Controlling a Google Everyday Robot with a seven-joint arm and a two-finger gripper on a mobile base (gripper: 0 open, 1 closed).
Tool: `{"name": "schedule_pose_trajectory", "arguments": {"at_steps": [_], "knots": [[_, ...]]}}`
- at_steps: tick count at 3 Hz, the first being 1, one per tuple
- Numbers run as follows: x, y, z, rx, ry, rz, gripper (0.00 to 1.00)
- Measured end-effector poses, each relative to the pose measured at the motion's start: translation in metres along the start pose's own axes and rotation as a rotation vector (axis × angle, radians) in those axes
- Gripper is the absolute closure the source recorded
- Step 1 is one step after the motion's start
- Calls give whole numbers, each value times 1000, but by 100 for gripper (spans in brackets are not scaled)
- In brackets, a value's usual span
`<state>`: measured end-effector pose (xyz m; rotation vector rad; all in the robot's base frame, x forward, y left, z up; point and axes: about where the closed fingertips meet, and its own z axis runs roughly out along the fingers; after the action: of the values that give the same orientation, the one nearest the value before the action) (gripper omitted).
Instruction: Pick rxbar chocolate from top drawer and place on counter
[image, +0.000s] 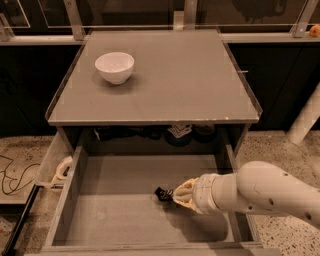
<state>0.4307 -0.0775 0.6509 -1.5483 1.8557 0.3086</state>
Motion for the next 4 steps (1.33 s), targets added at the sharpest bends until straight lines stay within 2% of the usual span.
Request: {"name": "schedule_pose_trajectory", "arguments": {"at_steps": [1, 2, 3, 4], "knots": [[-4, -10, -14, 25, -10, -12, 100], [-4, -10, -14, 25, -10, -12, 100], [-13, -14, -19, 32, -8, -41, 100], [-13, -14, -19, 32, -8, -41, 81]]}}
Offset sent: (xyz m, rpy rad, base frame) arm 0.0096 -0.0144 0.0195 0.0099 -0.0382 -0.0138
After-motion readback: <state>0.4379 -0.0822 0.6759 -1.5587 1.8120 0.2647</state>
